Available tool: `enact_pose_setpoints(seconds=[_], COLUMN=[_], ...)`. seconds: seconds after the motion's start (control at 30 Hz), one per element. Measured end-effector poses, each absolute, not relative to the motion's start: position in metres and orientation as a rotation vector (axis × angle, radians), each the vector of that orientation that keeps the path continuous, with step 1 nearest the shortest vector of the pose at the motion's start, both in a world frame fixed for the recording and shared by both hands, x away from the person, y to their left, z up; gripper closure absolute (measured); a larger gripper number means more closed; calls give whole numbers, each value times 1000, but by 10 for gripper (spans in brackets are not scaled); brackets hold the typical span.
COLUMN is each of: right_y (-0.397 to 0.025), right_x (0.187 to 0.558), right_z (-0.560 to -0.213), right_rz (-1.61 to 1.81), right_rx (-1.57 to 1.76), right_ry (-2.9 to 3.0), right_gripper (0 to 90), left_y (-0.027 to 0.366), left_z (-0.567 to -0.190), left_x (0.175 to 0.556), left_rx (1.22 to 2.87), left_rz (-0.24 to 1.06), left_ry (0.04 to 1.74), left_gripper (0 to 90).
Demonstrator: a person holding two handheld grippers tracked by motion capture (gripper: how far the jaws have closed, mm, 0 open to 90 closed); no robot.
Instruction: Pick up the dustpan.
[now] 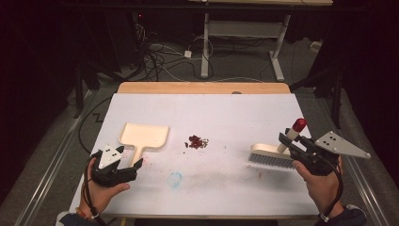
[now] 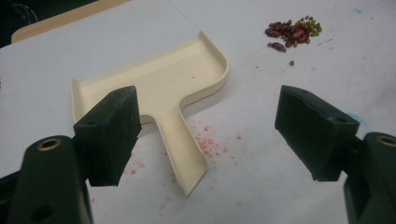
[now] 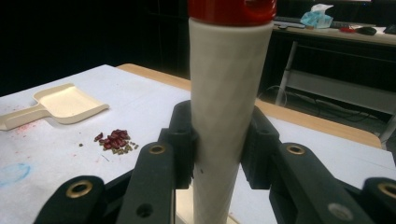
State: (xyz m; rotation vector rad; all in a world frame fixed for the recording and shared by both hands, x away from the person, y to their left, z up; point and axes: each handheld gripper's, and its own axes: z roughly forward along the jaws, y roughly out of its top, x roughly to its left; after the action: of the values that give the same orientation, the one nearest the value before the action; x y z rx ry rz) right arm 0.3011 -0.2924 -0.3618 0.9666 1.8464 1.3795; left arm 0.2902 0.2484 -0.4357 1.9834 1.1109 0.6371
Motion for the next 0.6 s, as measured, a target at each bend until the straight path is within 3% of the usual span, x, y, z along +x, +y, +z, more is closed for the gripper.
enact_pose_setpoints(seconds=[0.37, 0.6], right_y=[-290, -289], right_x=[302, 302], right_z=[-363, -366], right_rz=[1354, 1343], right_rx=[959, 958], right_ry=[1863, 1872], right_gripper=[698, 698], left_y=[241, 241], left_z=[-489, -489], left_x=[351, 365], left_rx=[2075, 2024], left_rz=[411, 435], left_ry=[1434, 1472], left_gripper=[244, 323])
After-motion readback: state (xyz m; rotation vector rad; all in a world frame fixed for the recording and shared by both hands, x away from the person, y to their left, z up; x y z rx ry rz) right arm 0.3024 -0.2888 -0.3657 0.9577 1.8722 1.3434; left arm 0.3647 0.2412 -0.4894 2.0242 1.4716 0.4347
